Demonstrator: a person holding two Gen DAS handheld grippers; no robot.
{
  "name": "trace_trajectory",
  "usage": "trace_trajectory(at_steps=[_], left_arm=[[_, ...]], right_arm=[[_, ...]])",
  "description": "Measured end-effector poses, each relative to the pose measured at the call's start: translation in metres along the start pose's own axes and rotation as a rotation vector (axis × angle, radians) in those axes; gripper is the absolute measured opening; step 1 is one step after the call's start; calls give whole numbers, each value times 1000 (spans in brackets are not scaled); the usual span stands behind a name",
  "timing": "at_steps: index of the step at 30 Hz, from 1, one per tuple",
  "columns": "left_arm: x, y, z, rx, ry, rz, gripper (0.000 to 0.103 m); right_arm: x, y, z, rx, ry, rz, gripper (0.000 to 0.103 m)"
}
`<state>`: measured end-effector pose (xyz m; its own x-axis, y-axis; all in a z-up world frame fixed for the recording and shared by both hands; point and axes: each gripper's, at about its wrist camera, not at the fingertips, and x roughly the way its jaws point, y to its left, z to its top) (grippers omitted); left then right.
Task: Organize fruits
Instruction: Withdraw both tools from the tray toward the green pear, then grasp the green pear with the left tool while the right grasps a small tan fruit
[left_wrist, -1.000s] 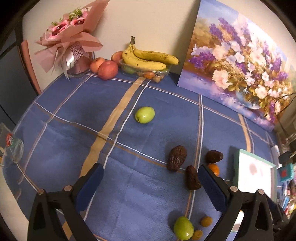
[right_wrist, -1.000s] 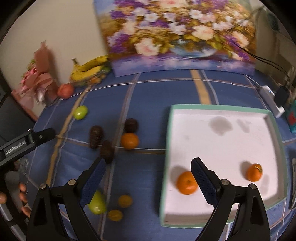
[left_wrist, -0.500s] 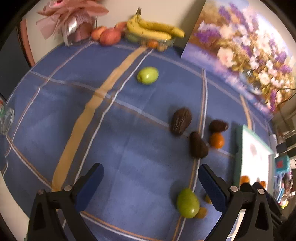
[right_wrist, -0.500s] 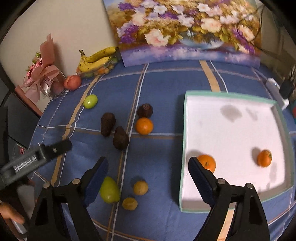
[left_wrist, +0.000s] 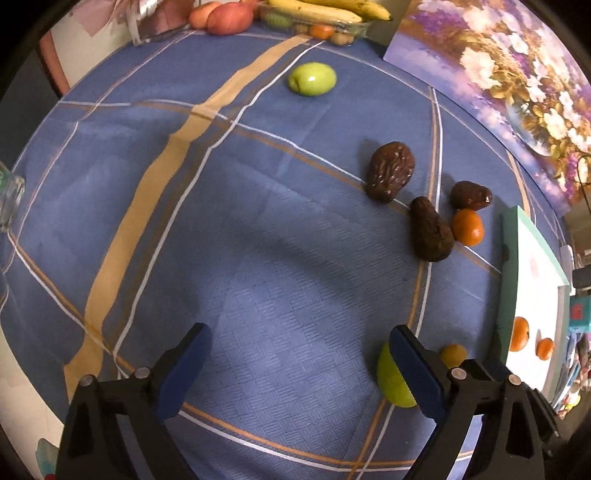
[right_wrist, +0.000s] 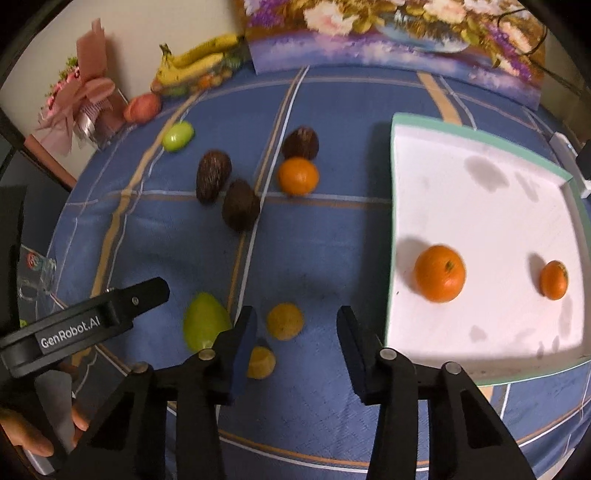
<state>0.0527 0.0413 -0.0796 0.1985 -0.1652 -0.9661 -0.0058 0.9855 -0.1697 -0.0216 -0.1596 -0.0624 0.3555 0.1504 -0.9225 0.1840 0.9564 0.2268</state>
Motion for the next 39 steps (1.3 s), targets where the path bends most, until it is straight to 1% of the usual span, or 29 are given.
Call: trace_trajectory(at_steps=[1,2,8,11,13,16,17,19,21,23,25,30,31,34,39], left_arm=[[0,1,0,-4,-1,0,98],[-1,1,-1,-6,-3,2,98],[-1,-1,-2,-10,1,-3,97],[0,-2,-1,-12,6,-8,97],[1,-3,3,-13,11,-14,97],[2,-5,3,-13,16,-24,97],[1,-6,3,-12,18,-30,92],[2,-9,2,-9,26,-44,86],[5,-14,1,-4,42,-62,84],[6,-16,1,-4,52,-85,77],[5,-20,1,0,51,-108,73],[3,-29,-2,0,49,-151,70],[3,-32,-2,6,51,-150,70],[5,-41,-6,36,65,-161,69],[9,-51,-9,53,89,-187,66]], right_arm=[[2,0,0,-1,7,0,44],[4,1,0,-3,13,0,40],[14,8,-1,-22,34,6,35],[19,11,-1,-37,49,-2,28],[21,12,0,-41,52,-10,27],[18,10,0,-35,48,4,27],[17,9,0,-34,42,8,27],[11,8,1,-31,24,11,27],[5,5,0,-29,10,7,27],[-1,1,-1,-24,-6,3,27],[-6,-3,-2,-13,-18,5,27],[-19,-18,-2,8,-45,1,27],[-21,-20,-3,7,-47,-2,27],[-27,-28,-4,16,-58,-4,27],[-34,-31,-4,21,-81,-5,27]])
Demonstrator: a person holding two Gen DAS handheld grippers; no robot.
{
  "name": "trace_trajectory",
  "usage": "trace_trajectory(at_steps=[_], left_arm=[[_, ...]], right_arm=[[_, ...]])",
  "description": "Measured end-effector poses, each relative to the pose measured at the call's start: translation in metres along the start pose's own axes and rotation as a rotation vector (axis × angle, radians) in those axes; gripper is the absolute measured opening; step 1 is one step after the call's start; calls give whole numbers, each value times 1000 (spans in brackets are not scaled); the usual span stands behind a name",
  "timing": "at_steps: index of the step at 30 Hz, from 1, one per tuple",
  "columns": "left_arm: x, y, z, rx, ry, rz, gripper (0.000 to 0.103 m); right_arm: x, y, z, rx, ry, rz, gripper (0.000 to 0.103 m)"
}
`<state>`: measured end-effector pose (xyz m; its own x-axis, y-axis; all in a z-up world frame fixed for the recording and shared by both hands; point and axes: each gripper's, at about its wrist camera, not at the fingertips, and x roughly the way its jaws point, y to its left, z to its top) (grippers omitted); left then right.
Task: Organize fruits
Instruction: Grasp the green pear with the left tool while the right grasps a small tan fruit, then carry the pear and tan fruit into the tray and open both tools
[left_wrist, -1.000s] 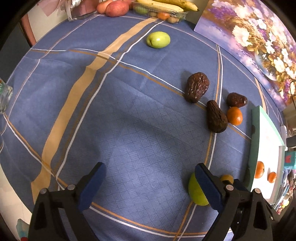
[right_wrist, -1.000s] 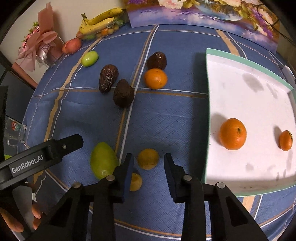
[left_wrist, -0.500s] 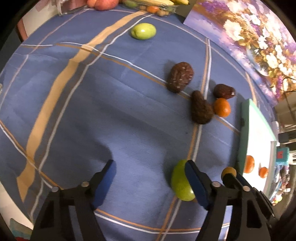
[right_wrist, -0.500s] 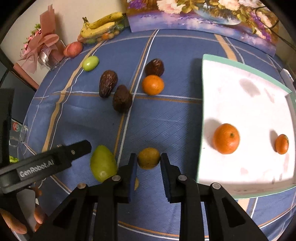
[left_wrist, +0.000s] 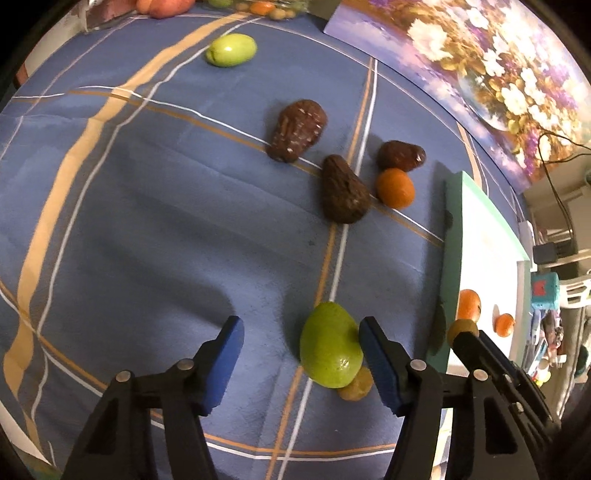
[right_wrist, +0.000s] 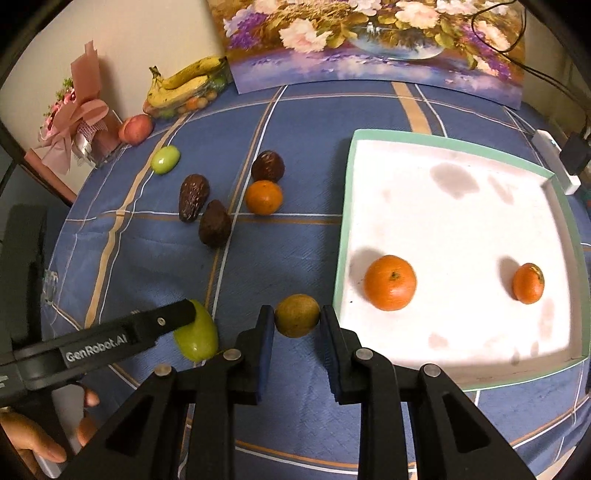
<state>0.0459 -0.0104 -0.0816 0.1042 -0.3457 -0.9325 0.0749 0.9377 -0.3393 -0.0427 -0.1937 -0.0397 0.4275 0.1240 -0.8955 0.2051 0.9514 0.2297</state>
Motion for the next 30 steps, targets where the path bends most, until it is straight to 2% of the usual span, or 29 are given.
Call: trace_trajectory(at_steps=[9,11,16,20,26,30], left_arm=[[16,-21,-4,16,45,-59,52],[20,-24,-5,17,60,-71,44],[20,-28,-6,24,53,-60,43],[12,-28,-5,26,13,-39,43],[1,-39,-3,56,-43,-84,43],[-6,-62,-4,118,-77,-130,43]], right_arm=[[-9,-7,2,13,-34,0,27],[-9,-8,1,17,-37,-2,27],[-11,-14,2,33,-45,-1,27],[-13,-22,2,50,-48,-16,26],[-18,-48,1,125,-53,-46,27],[-22,-71,-1,182,-55,-83,26]])
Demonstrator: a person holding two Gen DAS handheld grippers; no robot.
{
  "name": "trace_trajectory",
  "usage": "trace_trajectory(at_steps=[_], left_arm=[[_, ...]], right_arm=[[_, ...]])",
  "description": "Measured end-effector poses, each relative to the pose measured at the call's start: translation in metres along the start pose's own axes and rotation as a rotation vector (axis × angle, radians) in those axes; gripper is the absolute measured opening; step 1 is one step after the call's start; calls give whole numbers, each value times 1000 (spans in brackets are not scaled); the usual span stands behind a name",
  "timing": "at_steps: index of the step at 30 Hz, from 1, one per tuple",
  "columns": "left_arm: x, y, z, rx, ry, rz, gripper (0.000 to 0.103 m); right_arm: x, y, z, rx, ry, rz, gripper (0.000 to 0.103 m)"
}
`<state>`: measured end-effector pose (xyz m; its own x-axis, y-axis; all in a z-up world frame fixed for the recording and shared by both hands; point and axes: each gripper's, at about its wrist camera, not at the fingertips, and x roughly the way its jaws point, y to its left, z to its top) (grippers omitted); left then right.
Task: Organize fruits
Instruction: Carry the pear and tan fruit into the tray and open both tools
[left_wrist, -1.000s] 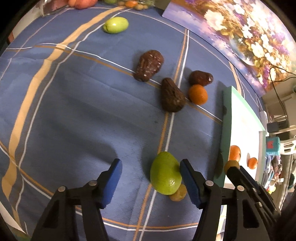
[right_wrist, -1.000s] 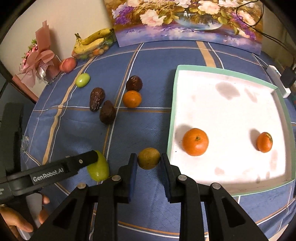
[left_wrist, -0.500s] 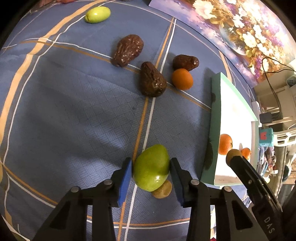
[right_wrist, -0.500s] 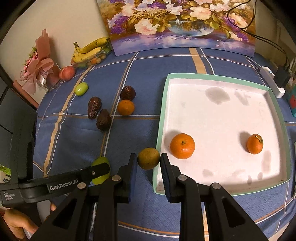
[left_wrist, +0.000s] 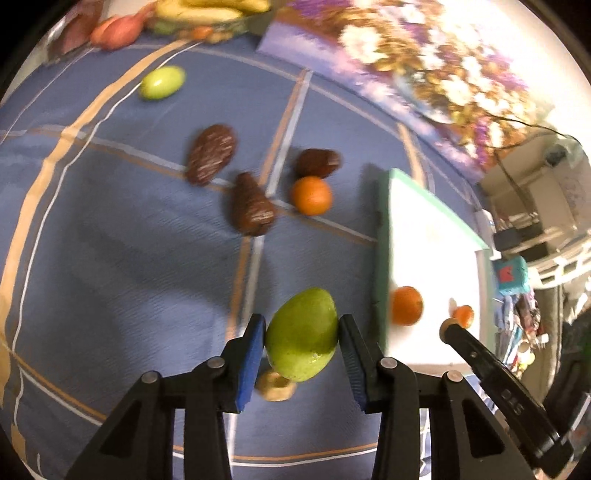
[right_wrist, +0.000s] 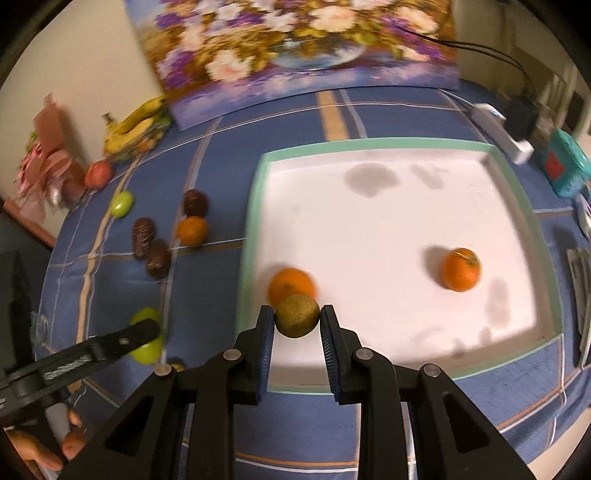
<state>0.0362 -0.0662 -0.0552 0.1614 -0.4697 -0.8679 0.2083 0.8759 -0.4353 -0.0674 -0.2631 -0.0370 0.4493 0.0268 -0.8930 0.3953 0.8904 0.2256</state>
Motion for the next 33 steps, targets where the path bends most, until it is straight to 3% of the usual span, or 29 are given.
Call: trace_trajectory(at_steps=[5,12,21,33], left_arm=[[-2,-34,-5,92,-20,-50,43],[12,-78,-14,215,-4,-64,43],[23,-103,-28,308,19,-50,43],[52,-113,-38,341,79,8,43]], right_arm=[[-3,-33,1,75,-9,-49,26],[-8,-68,-1,142,-20,-104,27],[-10,-94,-2,168,-28,-149,27],[2,-99,-5,165,15,-168,27]])
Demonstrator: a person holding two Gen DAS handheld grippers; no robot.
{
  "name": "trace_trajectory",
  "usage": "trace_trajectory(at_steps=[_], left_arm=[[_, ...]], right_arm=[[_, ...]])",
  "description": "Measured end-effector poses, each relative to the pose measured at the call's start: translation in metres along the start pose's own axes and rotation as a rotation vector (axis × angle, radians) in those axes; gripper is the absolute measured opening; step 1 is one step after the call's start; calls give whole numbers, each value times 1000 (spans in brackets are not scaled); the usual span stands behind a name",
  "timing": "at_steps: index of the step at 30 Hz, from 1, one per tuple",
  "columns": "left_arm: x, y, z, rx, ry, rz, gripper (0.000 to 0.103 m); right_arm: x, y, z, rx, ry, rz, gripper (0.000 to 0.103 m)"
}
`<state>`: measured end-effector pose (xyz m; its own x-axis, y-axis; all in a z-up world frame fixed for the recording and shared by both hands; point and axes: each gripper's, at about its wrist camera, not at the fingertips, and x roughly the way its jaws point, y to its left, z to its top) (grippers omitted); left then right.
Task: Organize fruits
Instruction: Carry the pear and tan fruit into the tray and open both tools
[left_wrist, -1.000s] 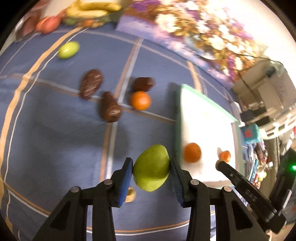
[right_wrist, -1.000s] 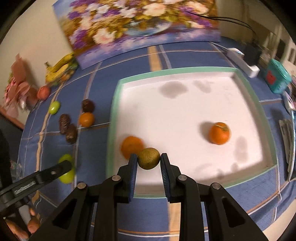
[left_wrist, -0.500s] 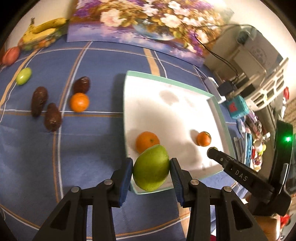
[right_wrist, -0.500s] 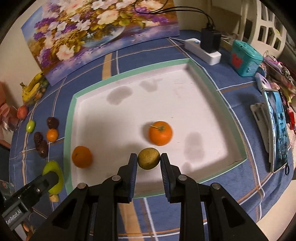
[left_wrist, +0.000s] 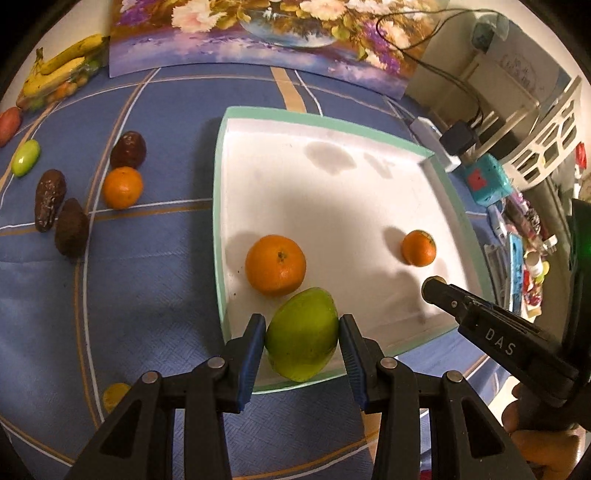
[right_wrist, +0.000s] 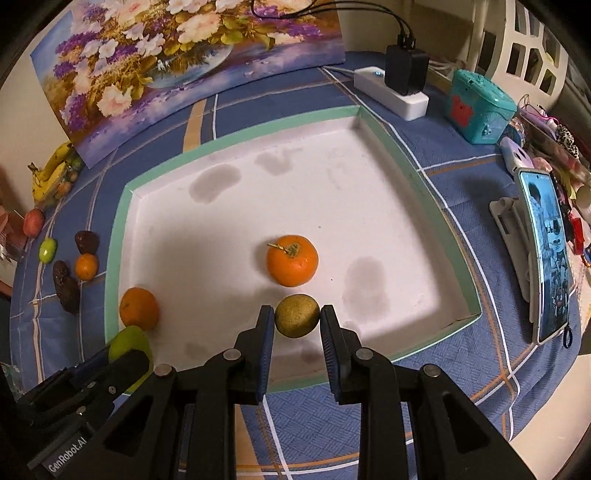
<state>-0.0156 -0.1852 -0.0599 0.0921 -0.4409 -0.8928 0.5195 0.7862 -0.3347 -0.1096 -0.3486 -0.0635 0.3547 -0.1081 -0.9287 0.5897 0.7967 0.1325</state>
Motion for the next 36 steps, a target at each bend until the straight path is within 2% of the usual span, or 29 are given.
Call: trace_trajectory(at_steps=[4,21,25,32,36], left_arm=[[5,-1,0,20,13,13,43],[10,-3,2,33,38,6,45],[2,1,2,27,16,-11,53],[-20,5,6,9,-41,-26,53],[-36,16,10,-28,-86,-8,53]], right_arm=[[11,-1,-3,-2,40,-8,27],[11,0,-3,-14,35,-15,27],[10,0,-2,-25,24,-13,27],[-3,3,0,-27,-25,-19,28],[-11,4,1,-23,-58,-16,28]])
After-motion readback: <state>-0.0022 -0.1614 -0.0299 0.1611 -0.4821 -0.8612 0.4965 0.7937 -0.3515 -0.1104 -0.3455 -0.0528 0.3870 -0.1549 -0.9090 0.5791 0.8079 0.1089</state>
